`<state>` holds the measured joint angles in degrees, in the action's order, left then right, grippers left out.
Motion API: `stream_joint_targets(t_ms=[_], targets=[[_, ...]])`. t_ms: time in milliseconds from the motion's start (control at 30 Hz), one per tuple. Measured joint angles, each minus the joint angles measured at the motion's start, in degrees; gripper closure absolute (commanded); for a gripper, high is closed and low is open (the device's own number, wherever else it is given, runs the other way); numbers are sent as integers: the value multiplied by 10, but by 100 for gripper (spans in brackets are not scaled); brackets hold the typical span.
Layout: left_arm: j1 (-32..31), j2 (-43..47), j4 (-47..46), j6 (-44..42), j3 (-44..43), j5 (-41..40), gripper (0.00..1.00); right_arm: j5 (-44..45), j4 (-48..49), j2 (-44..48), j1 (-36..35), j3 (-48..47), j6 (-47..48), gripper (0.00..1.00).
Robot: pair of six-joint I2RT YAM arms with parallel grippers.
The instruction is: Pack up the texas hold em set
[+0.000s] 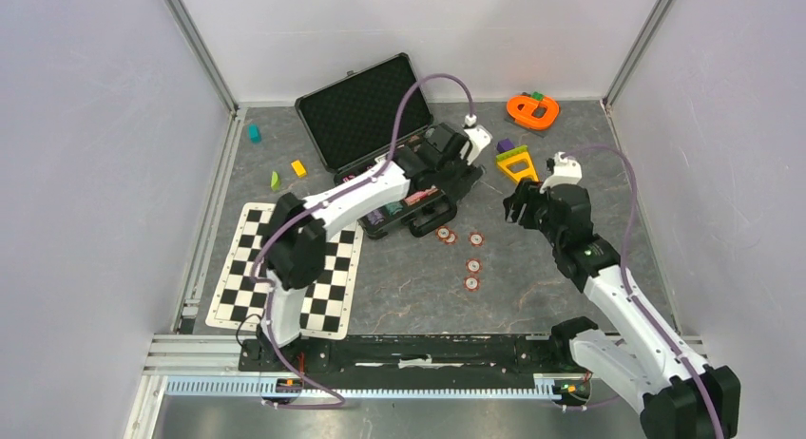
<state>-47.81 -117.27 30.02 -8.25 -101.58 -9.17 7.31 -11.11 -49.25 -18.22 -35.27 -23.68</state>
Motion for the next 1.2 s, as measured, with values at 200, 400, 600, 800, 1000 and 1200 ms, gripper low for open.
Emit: stream_joint_targets(t_ms=[200,400,600,800,1000,1200], targets=[[0,163,-75,74,118,-14,0,-31,34,-107,29,-59,-2,28],[19,346,-98,179,289,-33,0,-109,36,-336,40,-196,17,24],[99,509,-108,262,459,-51,0,-154,27,-518,40,-343,45,25],[123,620,-120,334,564,-64,0,-167,-1,-634,40,-443,70,34],[155,692,-124,378,625,-90,0,-184,-5,-675,33,-450,80,59],[162,704,-135,392,640,-88,0,-145,73,-591,5,-322,94,82]])
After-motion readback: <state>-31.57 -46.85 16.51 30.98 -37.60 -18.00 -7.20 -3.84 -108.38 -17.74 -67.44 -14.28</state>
